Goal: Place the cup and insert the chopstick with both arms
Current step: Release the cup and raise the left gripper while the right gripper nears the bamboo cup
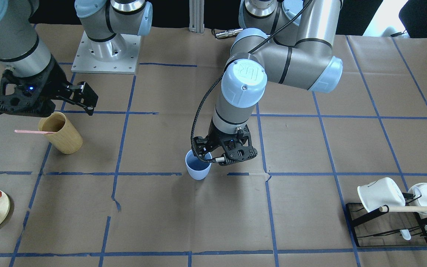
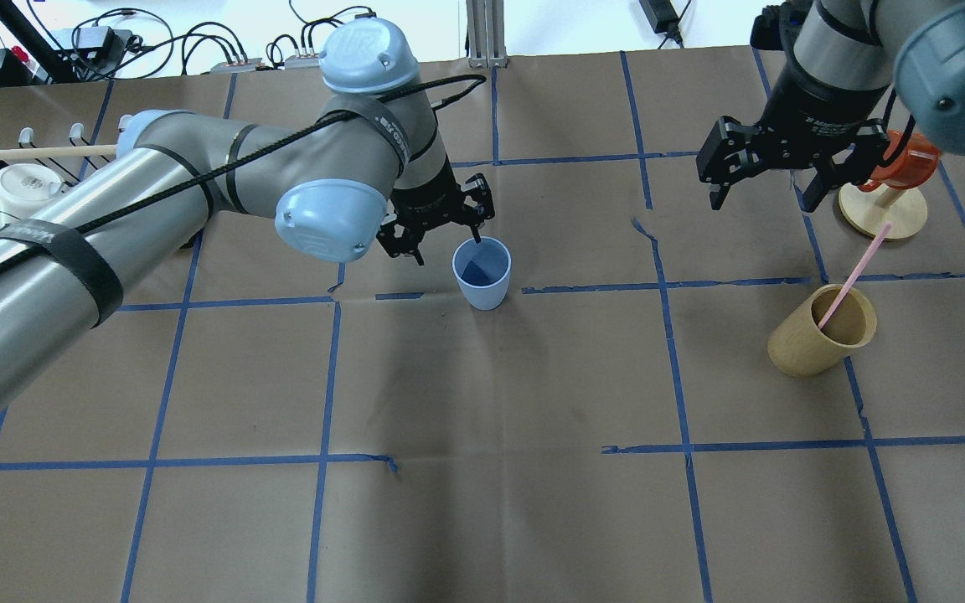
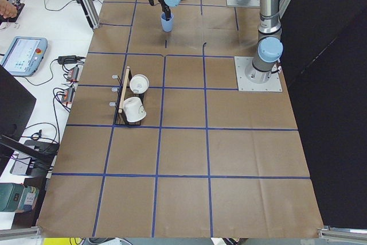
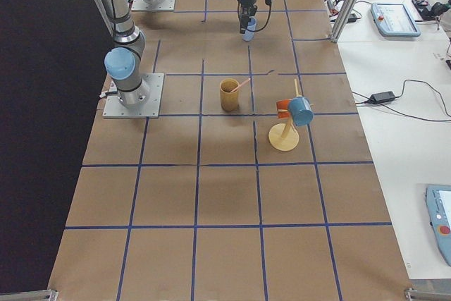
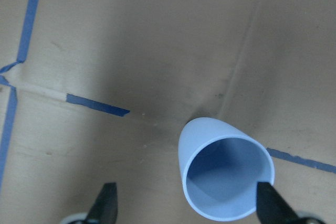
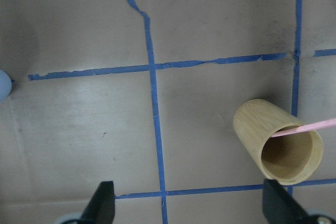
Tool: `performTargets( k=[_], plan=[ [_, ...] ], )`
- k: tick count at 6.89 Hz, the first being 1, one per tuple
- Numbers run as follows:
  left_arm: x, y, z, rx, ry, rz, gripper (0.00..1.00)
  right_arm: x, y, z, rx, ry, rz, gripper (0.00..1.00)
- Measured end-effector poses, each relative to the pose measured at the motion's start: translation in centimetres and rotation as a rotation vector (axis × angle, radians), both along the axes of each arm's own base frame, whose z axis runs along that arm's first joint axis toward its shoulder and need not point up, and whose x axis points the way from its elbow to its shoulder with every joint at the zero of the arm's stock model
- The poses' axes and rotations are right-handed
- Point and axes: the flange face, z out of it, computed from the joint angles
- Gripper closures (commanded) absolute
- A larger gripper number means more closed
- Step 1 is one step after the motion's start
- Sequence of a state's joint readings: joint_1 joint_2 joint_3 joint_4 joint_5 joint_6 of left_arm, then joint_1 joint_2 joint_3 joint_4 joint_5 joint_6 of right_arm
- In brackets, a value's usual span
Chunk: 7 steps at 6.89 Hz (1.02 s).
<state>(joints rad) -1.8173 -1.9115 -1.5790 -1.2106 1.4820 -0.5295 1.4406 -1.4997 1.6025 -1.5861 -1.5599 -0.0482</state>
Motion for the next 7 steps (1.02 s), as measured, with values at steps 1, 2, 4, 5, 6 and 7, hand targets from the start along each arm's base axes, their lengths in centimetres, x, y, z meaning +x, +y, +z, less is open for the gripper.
performTargets(
  k=[1, 2, 4, 5, 6, 7],
  plan=[
    [1.6, -0.7, 3.5, 0.007, -0.018, -0.047, 0.00, -3.9, -0.9, -1.0, 0.017, -0.013, -0.018, 0.01],
    [3.3, -0.9, 7.3, 0.024, -0.026, -0.101, 0.00, -8.3, -1.5, -1.9, 0.033, -0.027, -0.039, 0.01],
    [7.6, -0.2, 14.0, 0.040, -0.025, -0.201, 0.00, -15.3, -2.1, -4.3, 0.072, -0.056, -0.074, 0.01],
    [9.1, 0.3, 16.1, 0.024, -0.020, -0.220, 0.00, -17.3, -2.7, -6.0, 0.102, -0.075, -0.093, 0.01],
    [10.1, 1.2, 17.7, 0.008, -0.018, -0.228, 0.00, -18.4, -3.0, -7.5, 0.134, -0.096, -0.108, 0.02],
    [10.9, 2.1, 18.4, 0.007, -0.020, -0.233, 0.00, -18.7, -3.0, -8.4, 0.169, -0.113, -0.118, 0.01]
  ],
)
